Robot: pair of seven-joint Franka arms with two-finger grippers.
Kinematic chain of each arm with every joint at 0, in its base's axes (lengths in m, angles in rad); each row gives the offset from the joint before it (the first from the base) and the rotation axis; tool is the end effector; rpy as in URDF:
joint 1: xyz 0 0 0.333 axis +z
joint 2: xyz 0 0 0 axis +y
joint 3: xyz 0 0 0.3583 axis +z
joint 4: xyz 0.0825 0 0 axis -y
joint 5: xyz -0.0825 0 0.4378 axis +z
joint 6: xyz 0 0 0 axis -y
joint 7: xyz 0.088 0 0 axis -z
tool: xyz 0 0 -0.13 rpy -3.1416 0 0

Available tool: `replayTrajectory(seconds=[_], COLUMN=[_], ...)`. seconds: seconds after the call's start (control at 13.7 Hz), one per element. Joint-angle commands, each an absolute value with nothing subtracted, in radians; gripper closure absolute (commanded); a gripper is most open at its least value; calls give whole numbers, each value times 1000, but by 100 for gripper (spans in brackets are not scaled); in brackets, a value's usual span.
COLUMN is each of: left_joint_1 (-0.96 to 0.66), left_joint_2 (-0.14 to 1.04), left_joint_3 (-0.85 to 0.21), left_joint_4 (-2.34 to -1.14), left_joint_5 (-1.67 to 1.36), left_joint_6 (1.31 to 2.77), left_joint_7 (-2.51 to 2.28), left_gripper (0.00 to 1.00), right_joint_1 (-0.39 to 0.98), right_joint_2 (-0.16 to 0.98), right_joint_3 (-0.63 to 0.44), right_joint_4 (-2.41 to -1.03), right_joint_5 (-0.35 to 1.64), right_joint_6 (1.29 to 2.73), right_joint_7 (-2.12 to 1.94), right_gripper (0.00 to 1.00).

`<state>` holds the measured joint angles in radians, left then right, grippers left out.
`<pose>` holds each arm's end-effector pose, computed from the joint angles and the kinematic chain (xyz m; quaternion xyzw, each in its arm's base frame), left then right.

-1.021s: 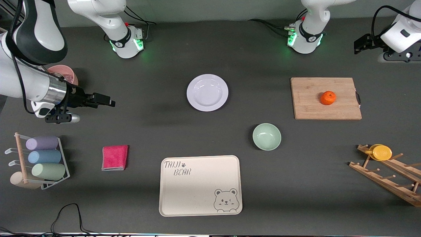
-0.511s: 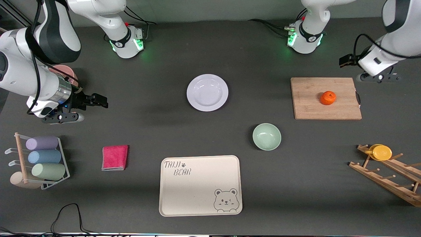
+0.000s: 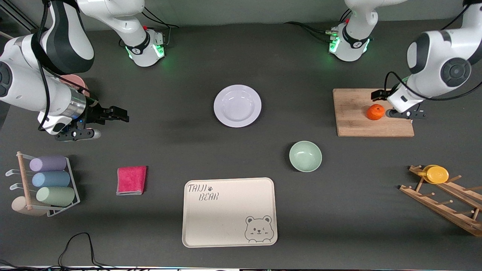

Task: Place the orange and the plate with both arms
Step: 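Lower the left gripper and grasp the orange on the board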

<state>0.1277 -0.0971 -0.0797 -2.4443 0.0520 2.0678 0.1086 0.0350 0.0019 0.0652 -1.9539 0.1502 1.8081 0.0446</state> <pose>0.4656 0.0266 0.3004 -0.9889 0.0447 0.1409 0.0137 0.5837 0.0746 0.4628 -0.9947 -0.0047 0.0786 0.0660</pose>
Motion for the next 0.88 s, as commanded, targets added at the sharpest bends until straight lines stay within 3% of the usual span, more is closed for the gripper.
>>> replayTrajectory(seconds=[0.0,0.36,0.8], left_joint_1=[150,153,153], left_joint_2=[-46,21,60], left_joint_3=[-81,-72,-61], left_joint_4=[-2493,-2565,-2603], left_joint_5=[55,115,117], left_joint_6=[2181,2382,2467], left_joint_7=[127,127,127], left_gripper=[0,0,0], right_joint_1=[40,37,37], right_joint_2=[-11,6,28], right_joint_3=[60,58,58], right_joint_4=[-1970,-1970,-1971], right_joint_5=[207,270,310], right_joint_6=[1824,1858,1862], right_joint_7=[52,52,52], right_gripper=[0,0,0])
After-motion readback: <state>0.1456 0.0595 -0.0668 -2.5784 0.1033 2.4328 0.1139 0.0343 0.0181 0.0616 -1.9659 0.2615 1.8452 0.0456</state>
